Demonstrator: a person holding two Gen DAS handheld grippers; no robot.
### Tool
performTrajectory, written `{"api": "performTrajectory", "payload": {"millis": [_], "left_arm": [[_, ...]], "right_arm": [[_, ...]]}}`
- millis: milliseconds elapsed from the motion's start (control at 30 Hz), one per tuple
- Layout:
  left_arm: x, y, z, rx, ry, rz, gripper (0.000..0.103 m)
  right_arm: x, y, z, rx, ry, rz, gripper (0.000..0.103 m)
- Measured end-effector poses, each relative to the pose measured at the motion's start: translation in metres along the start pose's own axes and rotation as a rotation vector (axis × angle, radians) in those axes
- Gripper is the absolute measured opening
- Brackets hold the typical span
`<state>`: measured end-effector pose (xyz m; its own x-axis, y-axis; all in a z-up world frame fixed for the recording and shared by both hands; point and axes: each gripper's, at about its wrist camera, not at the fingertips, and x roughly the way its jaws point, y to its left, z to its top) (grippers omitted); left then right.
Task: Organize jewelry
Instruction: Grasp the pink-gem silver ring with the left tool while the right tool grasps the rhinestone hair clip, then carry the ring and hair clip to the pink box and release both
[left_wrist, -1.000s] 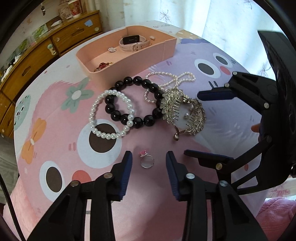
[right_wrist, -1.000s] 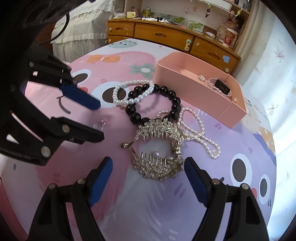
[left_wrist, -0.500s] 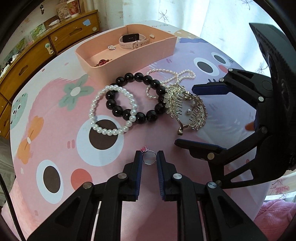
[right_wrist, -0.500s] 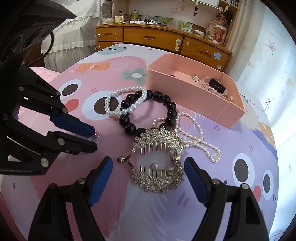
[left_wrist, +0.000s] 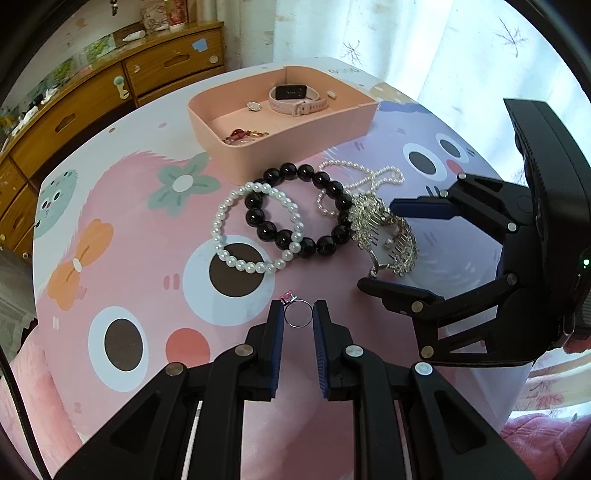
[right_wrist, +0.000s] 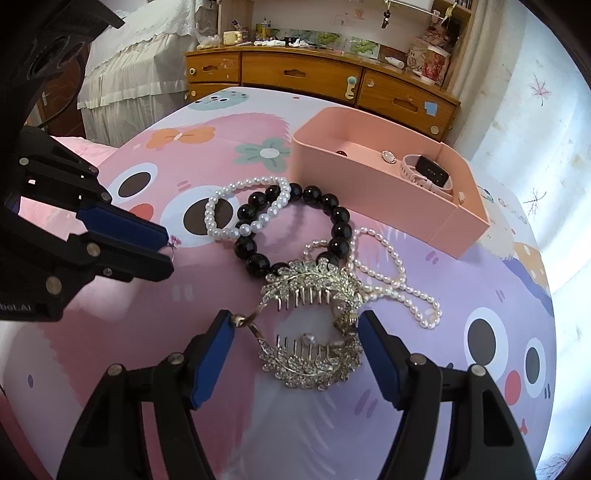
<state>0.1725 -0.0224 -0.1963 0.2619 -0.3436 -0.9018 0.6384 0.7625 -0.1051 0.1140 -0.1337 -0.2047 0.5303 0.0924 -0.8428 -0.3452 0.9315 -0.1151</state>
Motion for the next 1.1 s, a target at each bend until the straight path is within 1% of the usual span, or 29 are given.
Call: {"api": "performTrajectory", "payload": {"millis": [267,433,567,733,900,1100], "left_arm": [[-0.013,0.004,0.007,-0.026,-0.037,0.022,0.014],[-0.021,0.007,0.018,-0.045,-0.063,0.025,0.014],[-0.029,0.006,0.029,-0.063,-0.086,0.020,0.014],[-0.038,0.006,0.045,-0.068,-0.117,0.027,0.014],[-0.045,0.006,0.062,-0.060,-0.143,0.056,0.014],[-0.054,0.005,0.088,-0.050,-0.189,0.098,0.014]], "right_arm": [[-0.004,-0.019,0.004,0.089,0.017,0.100,0.068],[-0.007,-0.021,0.005,0.093,0.013,0.130,0.068],[-0.014,-0.024,0.008,0.109,-0.006,0.174,0.068],[-0.030,-0.026,0.022,0.107,-0.051,0.208,0.068],[-0.048,-0.036,0.043,0.109,-0.122,0.234,0.068],[-0.064,-0.059,0.073,0.082,-0.213,0.207,0.068]]}}
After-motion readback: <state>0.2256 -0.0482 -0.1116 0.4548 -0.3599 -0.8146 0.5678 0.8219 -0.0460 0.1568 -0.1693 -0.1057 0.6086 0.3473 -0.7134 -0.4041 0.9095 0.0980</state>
